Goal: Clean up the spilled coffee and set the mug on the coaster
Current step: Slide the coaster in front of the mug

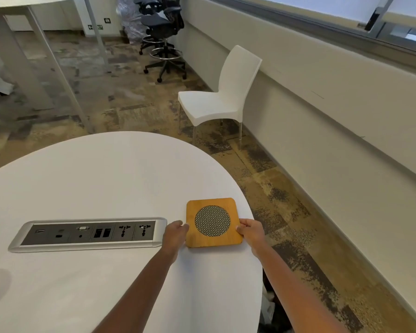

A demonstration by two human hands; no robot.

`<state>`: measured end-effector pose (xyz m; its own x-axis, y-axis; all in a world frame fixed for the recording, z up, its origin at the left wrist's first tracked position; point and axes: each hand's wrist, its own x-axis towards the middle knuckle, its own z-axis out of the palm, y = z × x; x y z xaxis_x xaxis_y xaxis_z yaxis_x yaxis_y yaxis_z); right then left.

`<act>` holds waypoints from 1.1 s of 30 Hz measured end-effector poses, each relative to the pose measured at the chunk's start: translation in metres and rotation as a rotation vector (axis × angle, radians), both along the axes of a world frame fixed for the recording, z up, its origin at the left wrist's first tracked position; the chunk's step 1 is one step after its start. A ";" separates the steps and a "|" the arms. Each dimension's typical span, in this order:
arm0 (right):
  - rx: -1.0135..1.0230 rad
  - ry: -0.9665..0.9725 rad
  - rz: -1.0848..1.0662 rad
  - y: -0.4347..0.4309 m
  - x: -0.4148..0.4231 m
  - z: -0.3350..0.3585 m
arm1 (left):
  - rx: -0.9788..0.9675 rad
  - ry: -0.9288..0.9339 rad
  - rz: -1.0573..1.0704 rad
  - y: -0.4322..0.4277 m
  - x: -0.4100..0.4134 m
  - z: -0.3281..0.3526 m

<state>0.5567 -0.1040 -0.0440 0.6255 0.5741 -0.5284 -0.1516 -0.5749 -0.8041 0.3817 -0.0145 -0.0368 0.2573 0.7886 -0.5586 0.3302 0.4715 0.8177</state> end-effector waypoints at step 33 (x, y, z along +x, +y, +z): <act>0.005 -0.082 0.358 -0.002 -0.231 0.022 | 0.232 0.329 0.335 -0.026 -0.234 0.009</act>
